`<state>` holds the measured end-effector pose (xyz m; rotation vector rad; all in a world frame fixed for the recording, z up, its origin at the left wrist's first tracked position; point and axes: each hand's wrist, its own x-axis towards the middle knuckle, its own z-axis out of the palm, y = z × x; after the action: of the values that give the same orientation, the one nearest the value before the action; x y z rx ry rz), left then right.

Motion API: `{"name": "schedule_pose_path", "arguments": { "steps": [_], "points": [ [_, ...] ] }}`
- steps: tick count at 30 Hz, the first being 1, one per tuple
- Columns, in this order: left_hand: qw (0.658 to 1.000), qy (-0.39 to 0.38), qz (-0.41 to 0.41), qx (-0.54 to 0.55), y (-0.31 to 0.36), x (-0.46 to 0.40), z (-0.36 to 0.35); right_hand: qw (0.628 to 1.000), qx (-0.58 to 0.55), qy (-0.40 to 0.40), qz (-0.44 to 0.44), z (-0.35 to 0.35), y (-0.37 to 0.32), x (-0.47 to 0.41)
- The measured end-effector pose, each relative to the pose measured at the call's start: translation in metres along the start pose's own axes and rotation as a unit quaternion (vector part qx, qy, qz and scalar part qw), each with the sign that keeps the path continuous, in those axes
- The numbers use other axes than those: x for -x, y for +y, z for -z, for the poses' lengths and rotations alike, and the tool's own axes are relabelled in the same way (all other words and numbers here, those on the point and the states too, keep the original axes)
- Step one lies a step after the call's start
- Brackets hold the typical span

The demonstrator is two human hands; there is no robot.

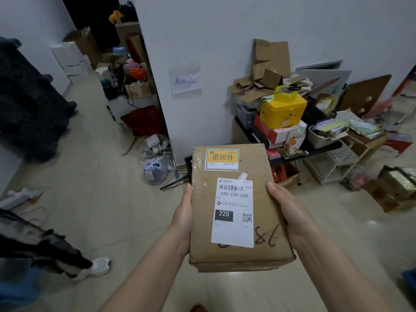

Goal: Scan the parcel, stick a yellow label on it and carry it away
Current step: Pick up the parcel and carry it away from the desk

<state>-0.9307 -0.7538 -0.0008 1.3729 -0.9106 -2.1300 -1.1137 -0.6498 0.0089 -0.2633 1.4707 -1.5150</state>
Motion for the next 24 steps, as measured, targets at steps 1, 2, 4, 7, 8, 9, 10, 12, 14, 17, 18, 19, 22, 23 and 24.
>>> {"name": "schedule_pose_path", "arguments": {
  "steps": [1, 2, 4, 7, 8, 9, 10, 12, 14, 17, 18, 19, 22, 23, 24],
  "points": [
    [1.000, 0.008, -0.004, 0.007, 0.006, -0.015, -0.003, 1.000, 0.000, 0.000, -0.002, -0.003, -0.004, -0.017],
    [1.000, 0.015, -0.008, 0.013, 0.012, -0.029, -0.006, 1.000, 0.001, 0.002, -0.007, -0.005, -0.007, -0.034],
    [0.999, 0.027, -0.012, 0.018, 0.026, -0.065, -0.011, 1.000, 0.008, 0.005, -0.018, -0.010, -0.017, -0.073],
    [0.999, 0.040, -0.017, 0.024, 0.054, -0.124, -0.016, 1.000, 0.014, 0.002, -0.026, -0.025, -0.038, -0.134],
    [0.998, 0.046, -0.020, 0.025, 0.066, -0.144, -0.018, 0.999, 0.020, 0.005, -0.028, -0.032, -0.046, -0.155],
    [0.998, 0.053, -0.021, 0.021, 0.079, -0.163, -0.020, 0.999, 0.032, 0.007, -0.029, -0.038, -0.054, -0.176],
    [0.998, 0.060, -0.021, 0.017, 0.092, -0.181, -0.023, 0.999, 0.046, 0.008, -0.027, -0.045, -0.062, -0.198],
    [0.997, 0.069, -0.013, 0.012, 0.117, -0.215, -0.027, 0.997, 0.075, 0.016, -0.030, -0.057, -0.075, -0.239],
    [0.998, 0.059, -0.005, 0.003, 0.142, -0.250, -0.031, 0.996, 0.086, 0.027, -0.028, -0.068, -0.086, -0.280],
    [0.998, 0.057, 0.012, -0.001, 0.172, -0.302, -0.041, 0.994, 0.096, 0.043, -0.026, -0.077, -0.099, -0.334],
    [0.998, 0.056, 0.018, -0.007, 0.180, -0.317, -0.046, 0.994, 0.097, 0.047, -0.026, -0.077, -0.103, -0.351],
    [0.998, 0.055, 0.028, -0.012, 0.186, -0.332, -0.050, 0.993, 0.098, 0.052, -0.026, -0.078, -0.107, -0.366],
    [0.997, 0.049, 0.058, -0.007, 0.200, -0.380, -0.062, 0.991, 0.112, 0.065, -0.023, -0.079, -0.118, -0.417],
    [0.997, 0.056, 0.061, -0.007, 0.205, -0.396, -0.065, 0.991, 0.117, 0.068, -0.021, -0.080, -0.123, -0.434],
    [0.996, 0.066, 0.060, -0.011, 0.210, -0.411, -0.069, 0.990, 0.120, 0.065, -0.019, -0.082, -0.127, -0.452]
  ]
}}
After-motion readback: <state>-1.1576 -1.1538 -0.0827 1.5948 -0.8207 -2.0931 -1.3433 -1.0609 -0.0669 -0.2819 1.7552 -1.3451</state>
